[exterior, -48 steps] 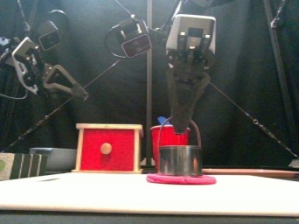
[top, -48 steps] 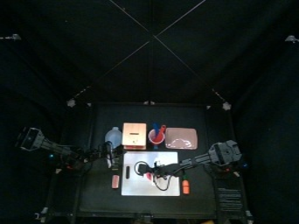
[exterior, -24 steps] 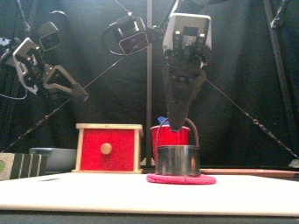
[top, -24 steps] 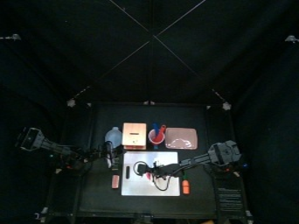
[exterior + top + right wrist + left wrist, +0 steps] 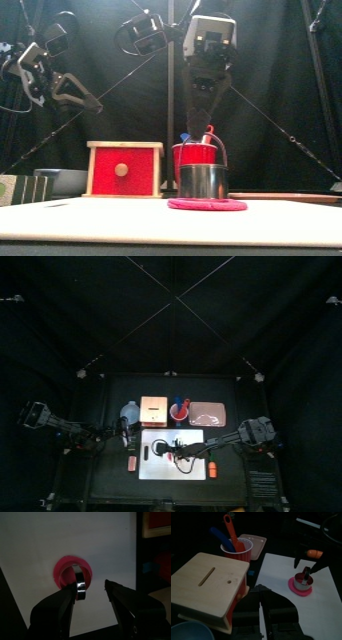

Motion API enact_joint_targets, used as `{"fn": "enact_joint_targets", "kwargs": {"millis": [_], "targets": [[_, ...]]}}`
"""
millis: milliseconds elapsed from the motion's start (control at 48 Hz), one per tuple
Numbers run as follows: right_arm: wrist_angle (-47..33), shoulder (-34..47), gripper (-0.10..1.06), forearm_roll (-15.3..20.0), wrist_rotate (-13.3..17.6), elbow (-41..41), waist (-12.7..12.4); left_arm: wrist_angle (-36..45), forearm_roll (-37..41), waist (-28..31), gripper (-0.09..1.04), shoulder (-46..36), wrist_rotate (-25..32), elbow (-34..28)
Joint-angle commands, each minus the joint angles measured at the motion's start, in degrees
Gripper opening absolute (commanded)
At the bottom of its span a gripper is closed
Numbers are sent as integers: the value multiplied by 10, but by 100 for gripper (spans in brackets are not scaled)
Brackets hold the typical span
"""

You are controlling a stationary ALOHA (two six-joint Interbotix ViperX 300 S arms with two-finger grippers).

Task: Get the cutter from the drawer then cut the dough then place the extra dough in the bowl
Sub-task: Cut the dough

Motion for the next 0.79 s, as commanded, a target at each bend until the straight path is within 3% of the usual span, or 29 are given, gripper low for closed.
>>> {"fn": "enact_joint_targets", "kwargs": {"millis": [21,271,375,479,688,792], "targets": [[-15,-56,84,-18,2,14,13,-1,25,-2,34,4,1,-28],[-55,-110,84,-22,3,75,24,-1,47,-2,34,13,2,-42],[-138,-146,84,-26,11,111,22,-1,67,-2,34,25,2,-51],[-265,-191,84,-51,50,179,19,-1,91,-2,35,54,2,-54],[-483,-243,84,-142,145,335,-40,-1,109,-5,45,129,1,-102],[-572,-247,84,-161,159,379,-72,-4,110,-12,55,171,0,-127]]}}
